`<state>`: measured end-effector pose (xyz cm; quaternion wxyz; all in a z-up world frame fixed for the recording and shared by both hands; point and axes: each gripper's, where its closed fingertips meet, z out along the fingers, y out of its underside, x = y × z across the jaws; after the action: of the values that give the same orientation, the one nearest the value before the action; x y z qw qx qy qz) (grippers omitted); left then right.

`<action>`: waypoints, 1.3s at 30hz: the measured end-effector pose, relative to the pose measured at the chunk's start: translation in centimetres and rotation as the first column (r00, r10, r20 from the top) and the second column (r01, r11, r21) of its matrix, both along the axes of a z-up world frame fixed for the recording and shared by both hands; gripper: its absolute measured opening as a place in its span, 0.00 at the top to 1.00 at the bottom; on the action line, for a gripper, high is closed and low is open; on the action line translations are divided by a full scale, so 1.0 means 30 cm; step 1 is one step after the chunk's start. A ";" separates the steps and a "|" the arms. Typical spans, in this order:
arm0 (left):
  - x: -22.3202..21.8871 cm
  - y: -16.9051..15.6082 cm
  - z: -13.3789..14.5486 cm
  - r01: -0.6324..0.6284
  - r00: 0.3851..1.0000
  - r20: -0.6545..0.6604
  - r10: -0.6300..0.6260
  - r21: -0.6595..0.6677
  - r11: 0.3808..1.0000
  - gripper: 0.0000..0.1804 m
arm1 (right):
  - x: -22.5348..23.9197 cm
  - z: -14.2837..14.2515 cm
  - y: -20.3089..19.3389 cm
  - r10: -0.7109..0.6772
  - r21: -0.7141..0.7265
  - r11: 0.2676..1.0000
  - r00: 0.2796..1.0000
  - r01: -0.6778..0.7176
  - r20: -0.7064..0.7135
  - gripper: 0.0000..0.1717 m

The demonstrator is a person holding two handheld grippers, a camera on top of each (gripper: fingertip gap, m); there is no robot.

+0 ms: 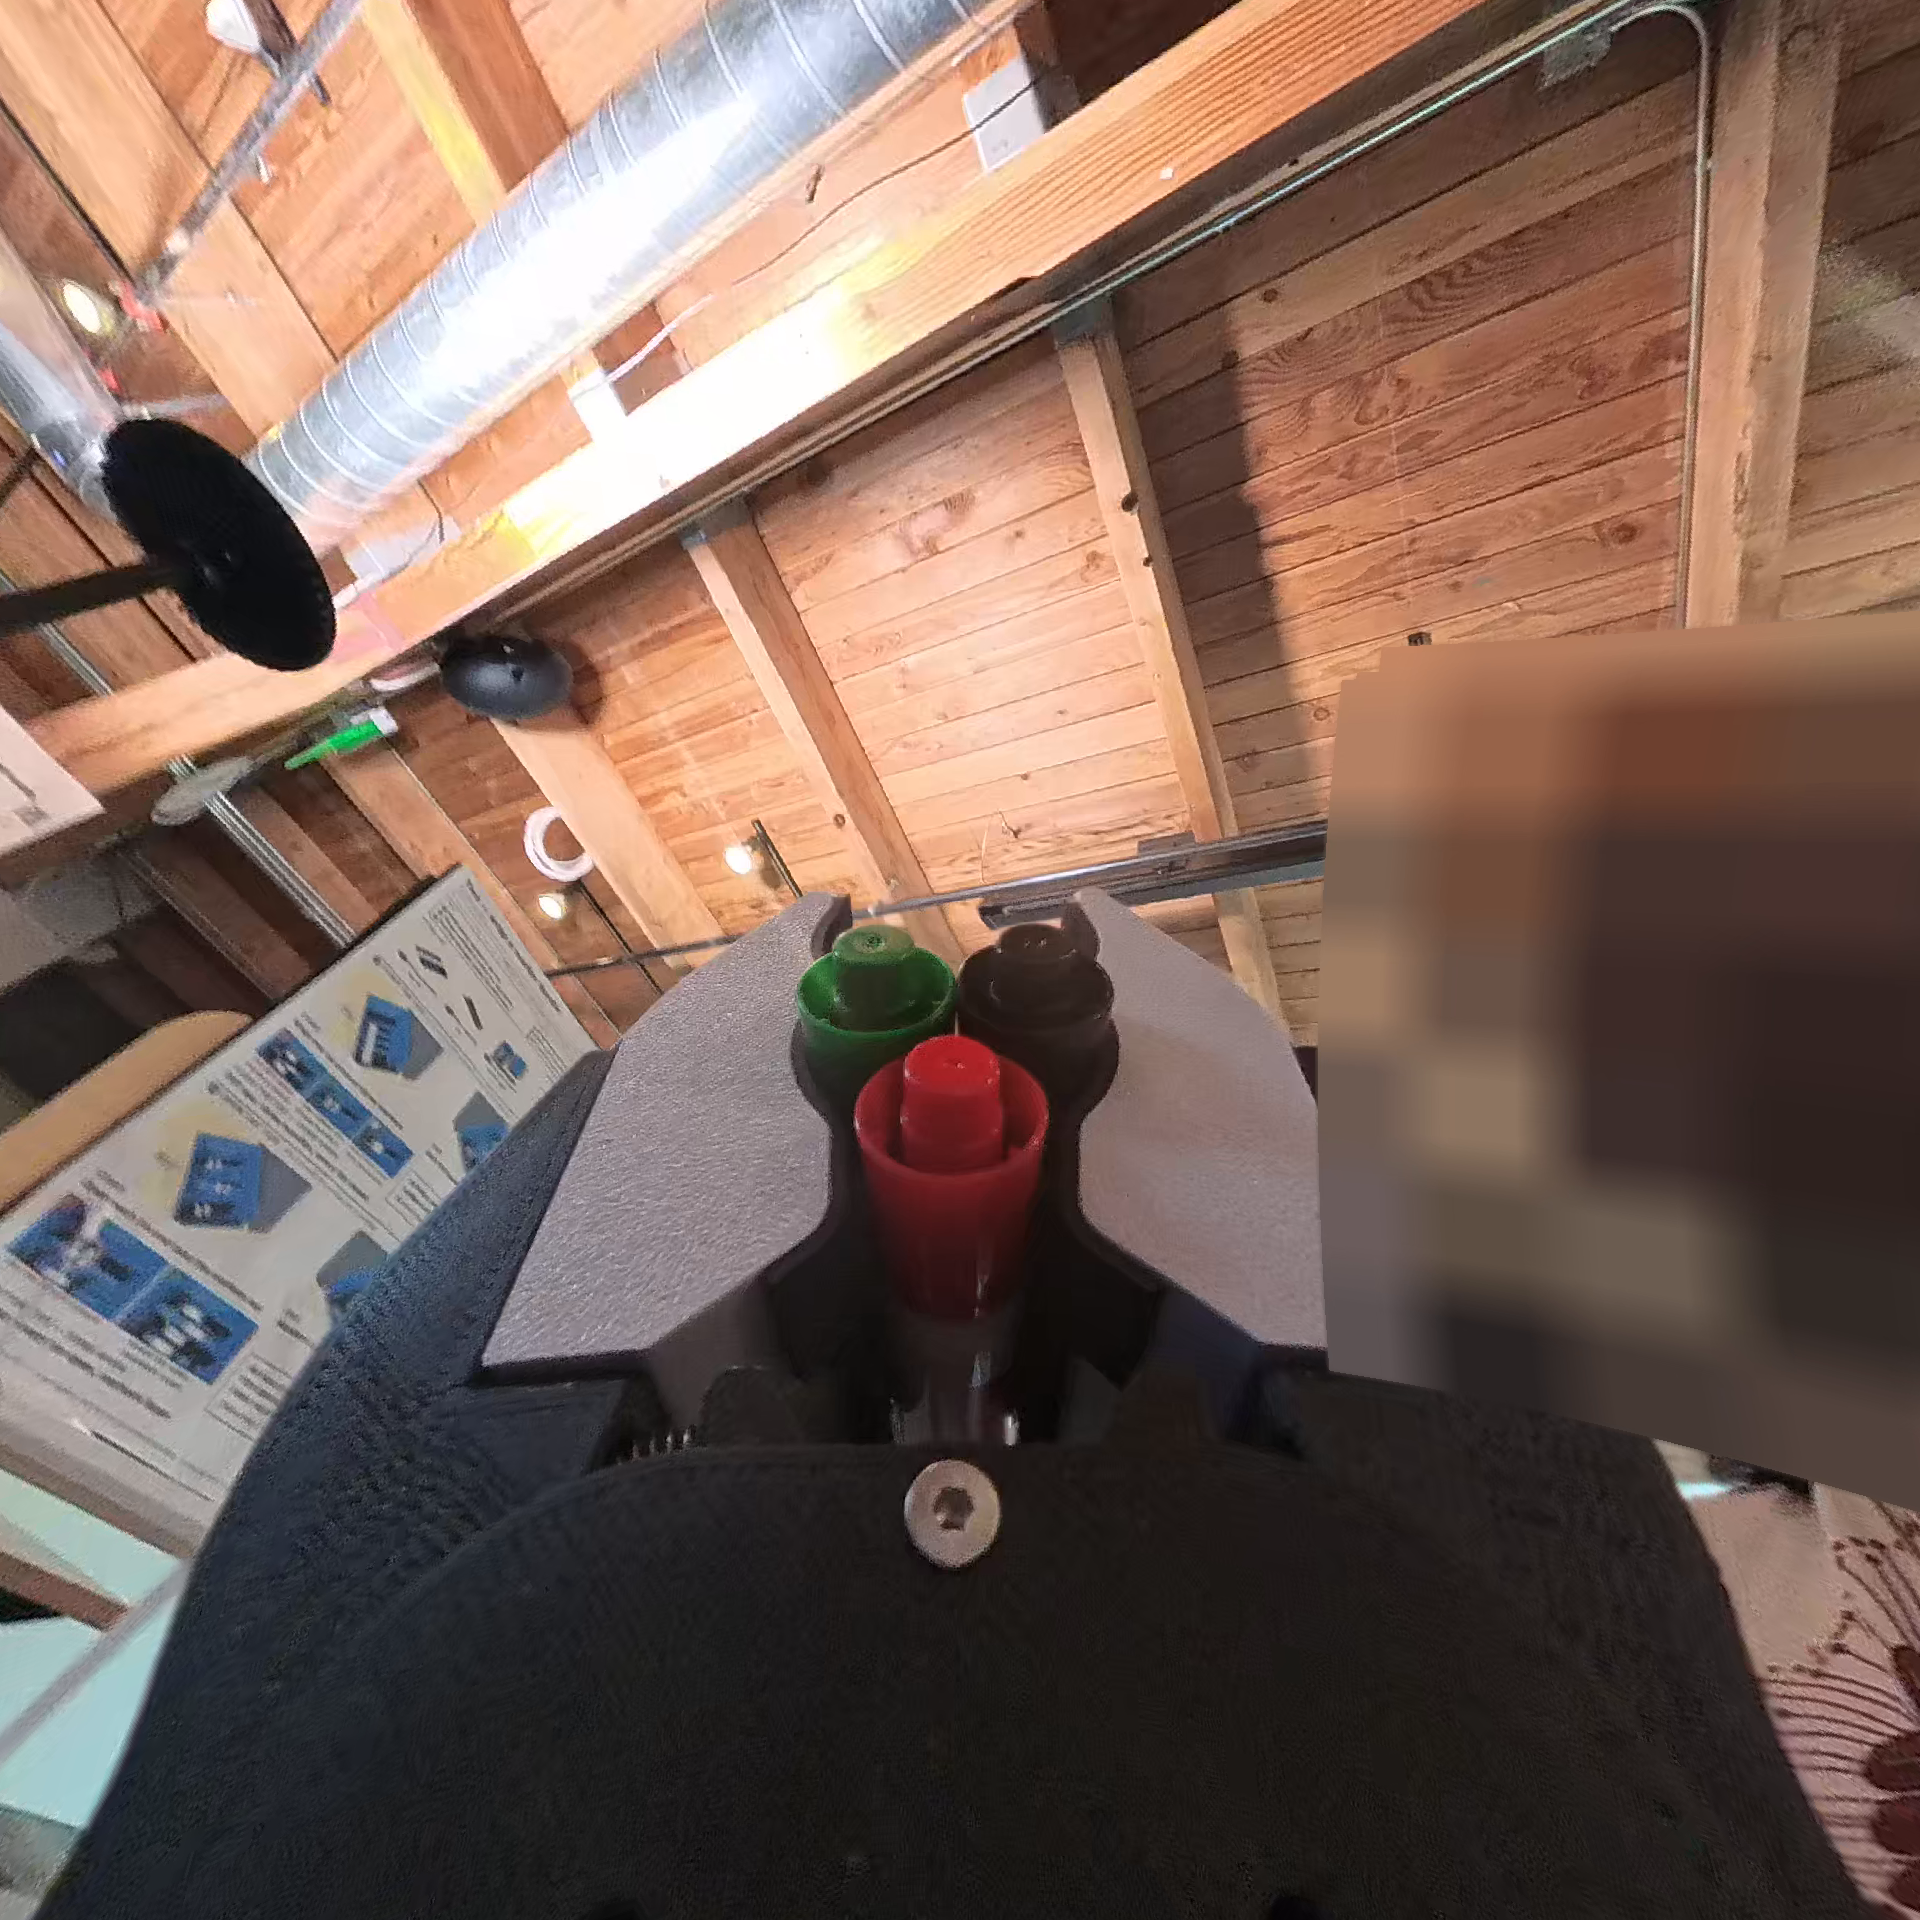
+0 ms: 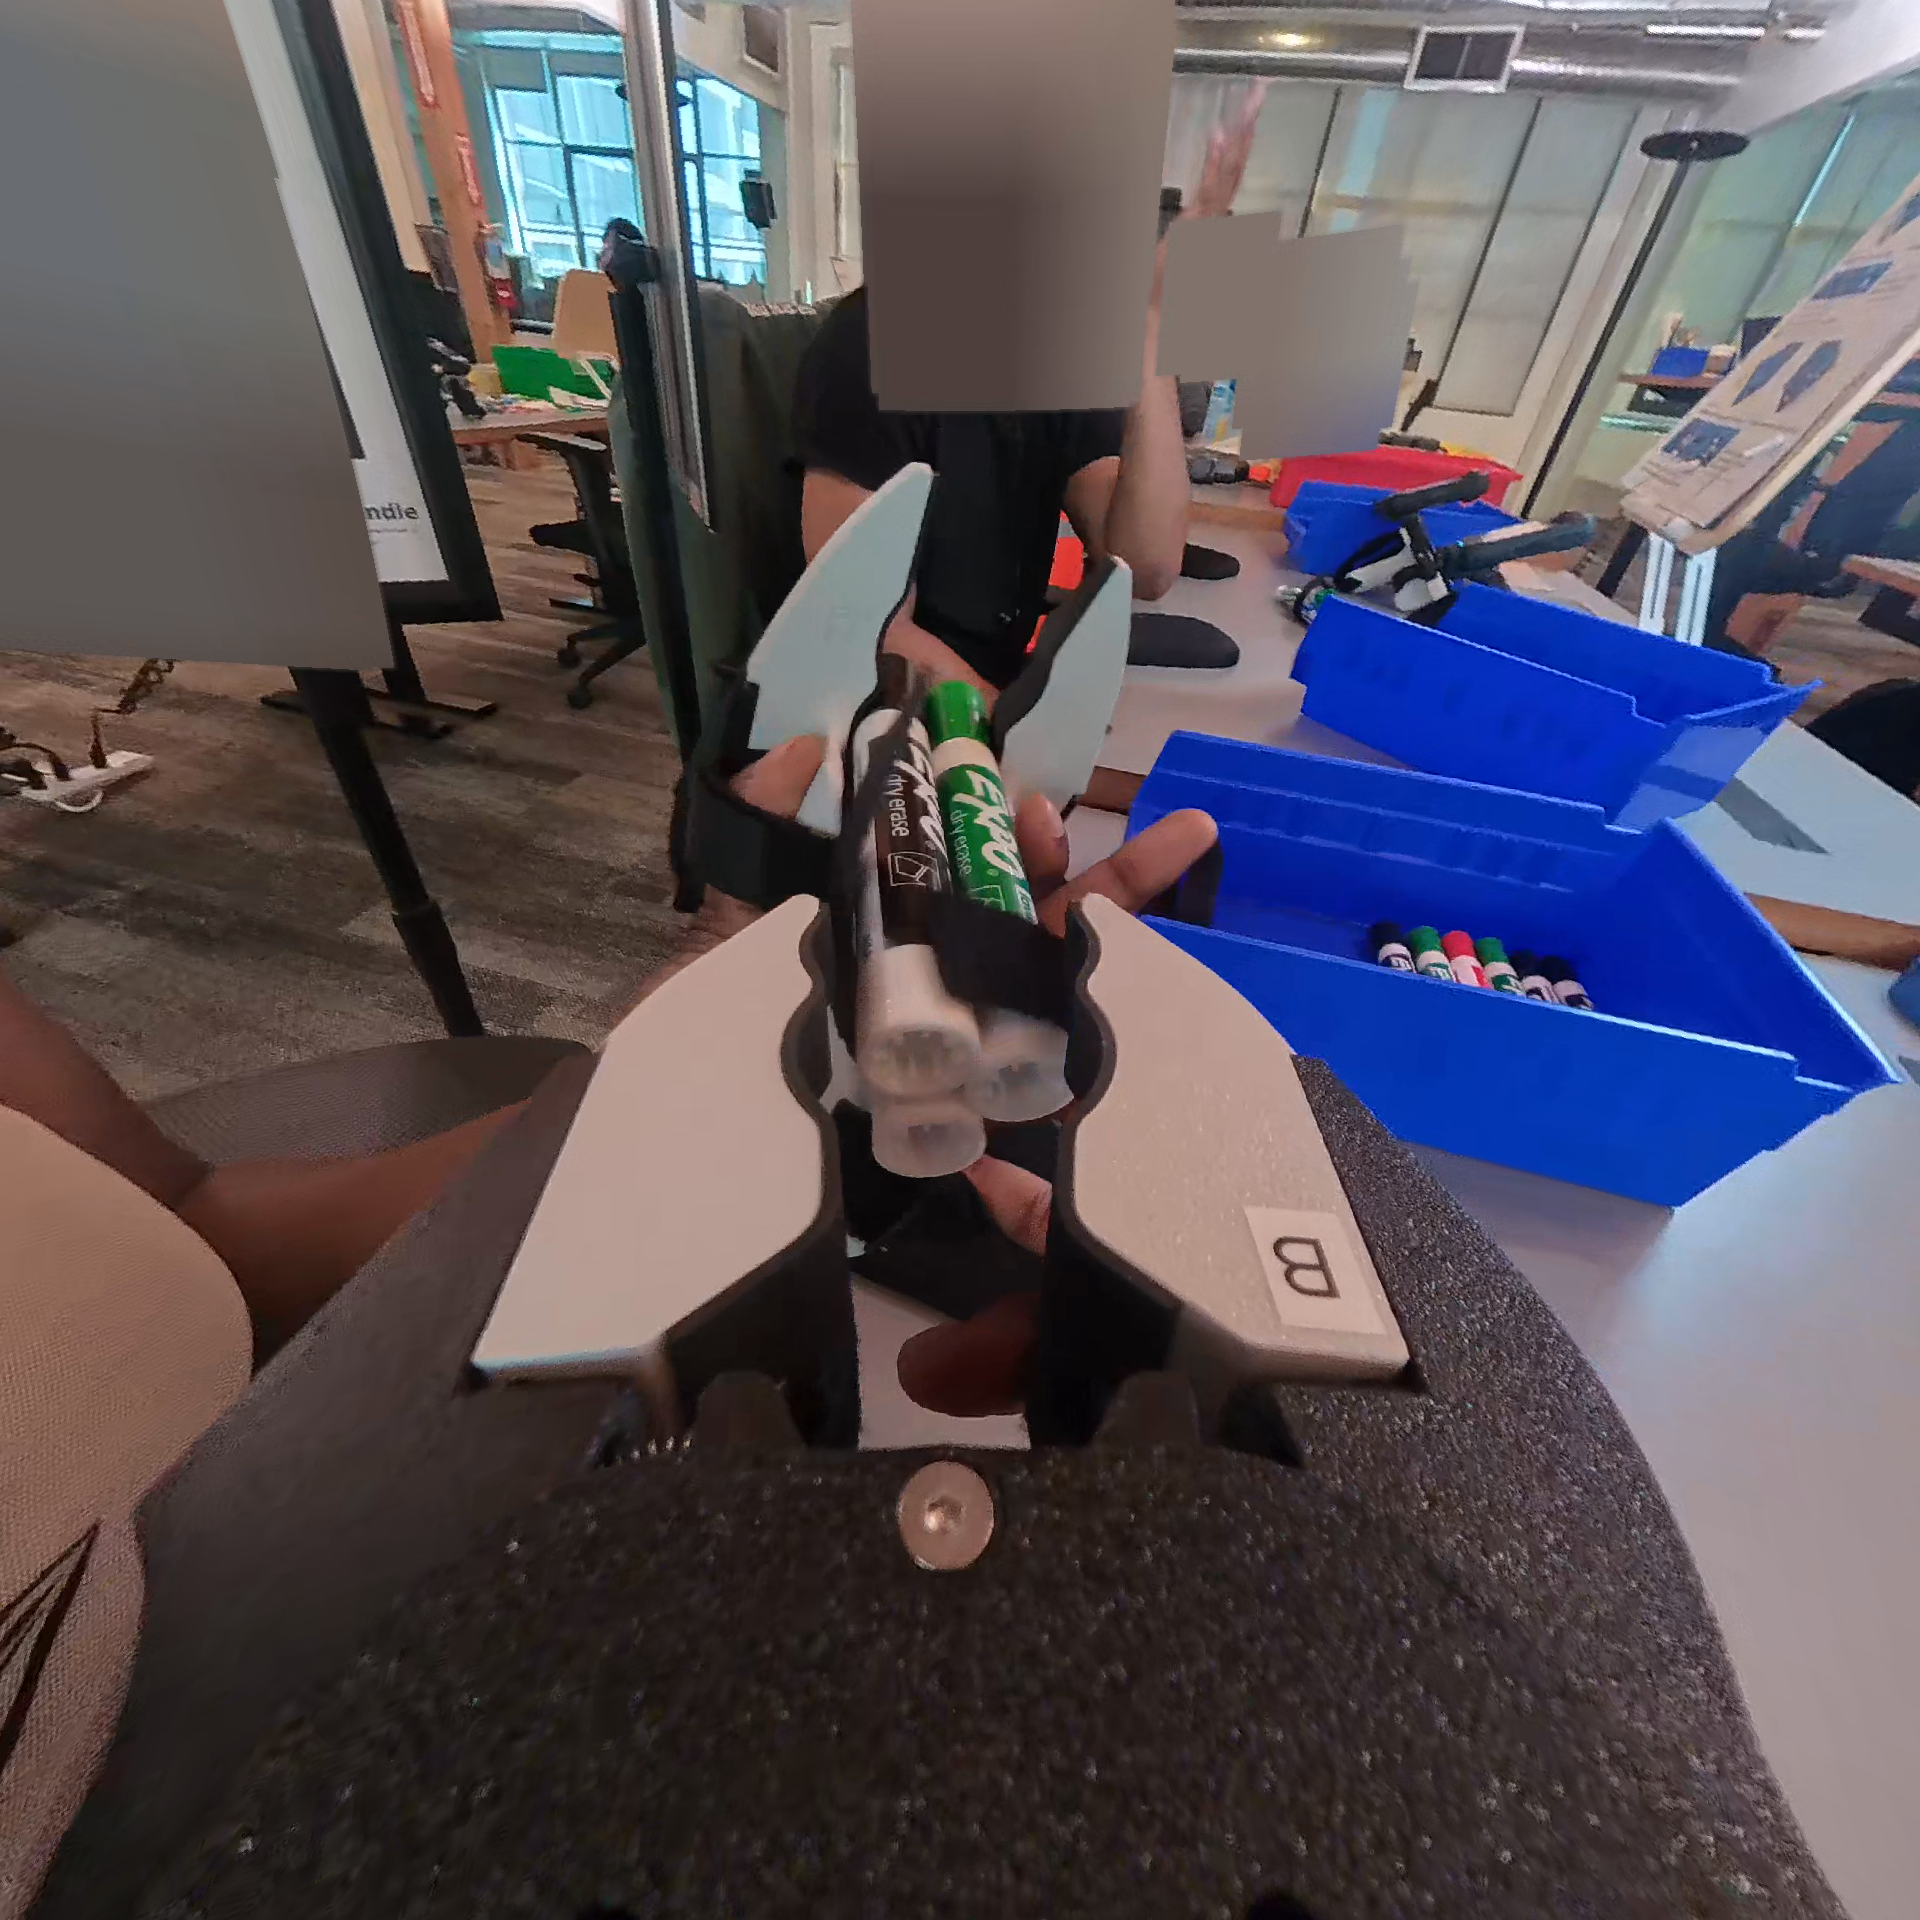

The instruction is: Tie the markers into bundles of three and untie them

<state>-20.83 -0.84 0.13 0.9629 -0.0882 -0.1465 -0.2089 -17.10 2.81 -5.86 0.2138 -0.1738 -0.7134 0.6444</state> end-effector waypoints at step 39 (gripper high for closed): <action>-0.003 -0.048 -0.006 -0.154 0.986 0.059 0.154 0.009 0.988 0.79 | 0.023 -0.014 -0.084 0.209 0.202 0.964 0.963 -0.174 -0.168 0.57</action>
<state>-20.94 -2.27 -0.05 0.9720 -0.0639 -0.1795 -0.1374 -16.41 0.30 -6.29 0.2320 -0.0215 -0.7604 0.6063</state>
